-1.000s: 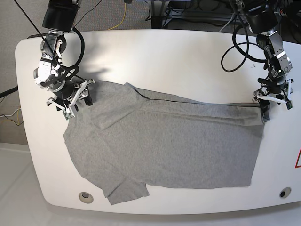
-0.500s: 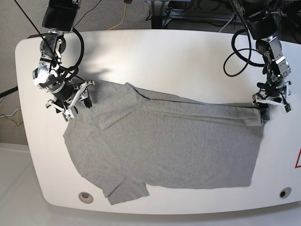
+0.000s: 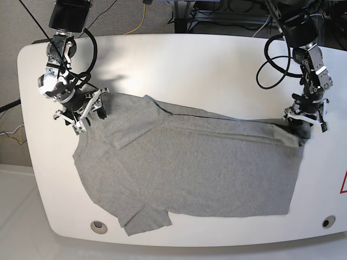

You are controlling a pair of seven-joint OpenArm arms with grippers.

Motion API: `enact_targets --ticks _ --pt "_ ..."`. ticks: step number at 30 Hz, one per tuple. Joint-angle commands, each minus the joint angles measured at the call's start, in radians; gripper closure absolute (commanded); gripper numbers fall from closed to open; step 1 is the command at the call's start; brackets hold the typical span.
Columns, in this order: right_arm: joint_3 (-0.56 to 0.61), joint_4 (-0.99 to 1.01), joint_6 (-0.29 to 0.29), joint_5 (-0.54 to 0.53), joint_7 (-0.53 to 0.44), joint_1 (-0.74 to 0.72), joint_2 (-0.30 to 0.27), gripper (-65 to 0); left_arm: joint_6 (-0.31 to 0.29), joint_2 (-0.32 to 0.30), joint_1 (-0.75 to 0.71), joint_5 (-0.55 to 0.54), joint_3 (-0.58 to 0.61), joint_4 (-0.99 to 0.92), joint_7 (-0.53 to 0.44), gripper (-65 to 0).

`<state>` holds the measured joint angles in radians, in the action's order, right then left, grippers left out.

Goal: Fold the T-shirt properly
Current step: 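Close both grippers on the folded shirt edge again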

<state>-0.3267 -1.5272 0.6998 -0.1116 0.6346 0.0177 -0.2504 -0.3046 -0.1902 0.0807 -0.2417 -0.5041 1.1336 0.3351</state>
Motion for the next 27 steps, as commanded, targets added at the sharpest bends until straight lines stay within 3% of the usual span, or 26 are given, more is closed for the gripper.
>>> enact_targets --ticks 1,2,4,7,27 --pt "-0.041 -0.023 -0.002 -0.013 -0.022 -0.005 -0.014 -32.0 -0.044 -0.01 0.017 -0.009 -0.003 0.015 -0.018 -15.8" --pt "-0.051 -0.023 -0.002 -0.015 -0.022 -0.002 -0.014 -32.0 -0.052 -0.009 0.017 -0.009 -0.003 0.015 -0.018 -7.7" --pt "-0.065 -0.023 -0.002 -0.02 -0.022 0.001 -0.014 -32.0 -0.052 -0.009 0.017 -0.009 -0.003 0.013 -0.017 0.0" --pt "-0.082 -0.023 -0.002 -0.02 -0.022 0.003 -0.014 -32.0 -0.052 -0.009 0.017 -0.009 -0.005 0.013 -0.017 -2.6" --pt "-0.144 -0.023 -0.002 -0.023 -0.022 0.058 -0.005 -32.0 -0.052 -0.009 0.011 -0.008 -0.006 0.013 -0.017 -1.0"
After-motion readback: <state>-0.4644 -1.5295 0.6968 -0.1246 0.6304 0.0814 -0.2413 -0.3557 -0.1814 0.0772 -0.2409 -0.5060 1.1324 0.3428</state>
